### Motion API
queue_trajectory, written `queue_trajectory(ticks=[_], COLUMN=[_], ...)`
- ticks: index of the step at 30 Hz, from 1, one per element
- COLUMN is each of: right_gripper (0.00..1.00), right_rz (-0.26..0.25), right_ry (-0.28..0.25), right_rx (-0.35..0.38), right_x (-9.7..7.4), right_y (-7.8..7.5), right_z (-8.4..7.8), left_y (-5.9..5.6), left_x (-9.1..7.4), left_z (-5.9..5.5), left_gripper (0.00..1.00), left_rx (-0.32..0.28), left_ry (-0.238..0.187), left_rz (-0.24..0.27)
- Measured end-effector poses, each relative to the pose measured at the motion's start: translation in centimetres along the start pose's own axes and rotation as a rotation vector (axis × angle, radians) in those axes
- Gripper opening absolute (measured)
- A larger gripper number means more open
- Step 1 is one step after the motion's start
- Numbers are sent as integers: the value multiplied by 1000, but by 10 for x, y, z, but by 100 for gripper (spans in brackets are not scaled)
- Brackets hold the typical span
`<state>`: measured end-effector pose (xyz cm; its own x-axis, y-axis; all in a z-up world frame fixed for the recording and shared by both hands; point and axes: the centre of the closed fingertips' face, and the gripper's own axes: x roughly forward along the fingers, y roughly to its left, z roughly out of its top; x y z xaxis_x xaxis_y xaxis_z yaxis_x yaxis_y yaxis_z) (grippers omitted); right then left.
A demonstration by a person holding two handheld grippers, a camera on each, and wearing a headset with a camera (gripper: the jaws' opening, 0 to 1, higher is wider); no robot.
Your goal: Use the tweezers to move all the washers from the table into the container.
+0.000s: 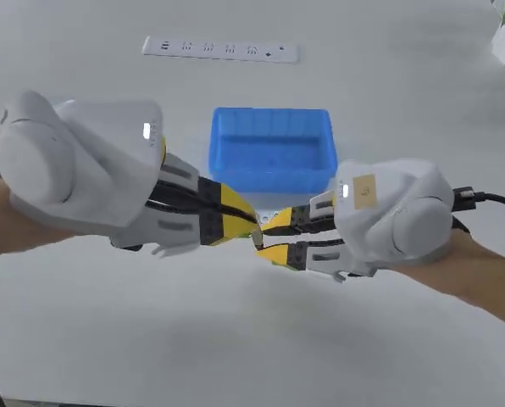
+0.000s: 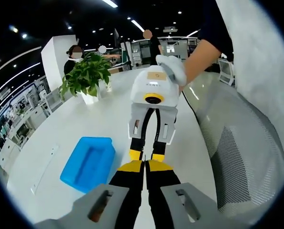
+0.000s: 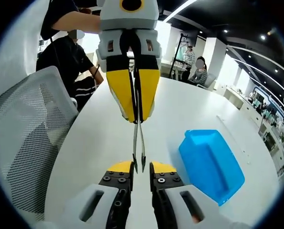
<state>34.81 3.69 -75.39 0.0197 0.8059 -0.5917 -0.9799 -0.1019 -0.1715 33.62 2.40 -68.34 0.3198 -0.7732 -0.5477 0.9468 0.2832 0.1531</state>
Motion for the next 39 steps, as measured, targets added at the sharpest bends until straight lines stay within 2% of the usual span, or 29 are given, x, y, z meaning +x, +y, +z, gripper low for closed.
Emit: queue_trajectory(ticks=[3,7,16,27,32,35,39], right_gripper=[16,22,25,26,26,26,26], right_rz=[-6,-10,-11,4,5,11,17], right_ry=[-6,4,12,12,13,19,22], right_rx=[10,22,50,70,73,74,78], right_x=[2,5,7,10,11,11,12], right_y=[-4,-7,-11,-10,-9,-7,-8], right_z=[0,-3,-10,-13,-15,-18,-20], left_y=[3,12,26,28,32,32,30], left_x=[0,-1,3,9,11,10,9], left_z=[-3,-8,-14,-23,-28,-27,-26], left_gripper=[5,5,5,5,5,5,5], left_rx=[0,-5,-13,-17,-13,-28,-53], left_ry=[8,16,27,56,61,58,51], left_rz=[4,19,32,17,29,22,-16])
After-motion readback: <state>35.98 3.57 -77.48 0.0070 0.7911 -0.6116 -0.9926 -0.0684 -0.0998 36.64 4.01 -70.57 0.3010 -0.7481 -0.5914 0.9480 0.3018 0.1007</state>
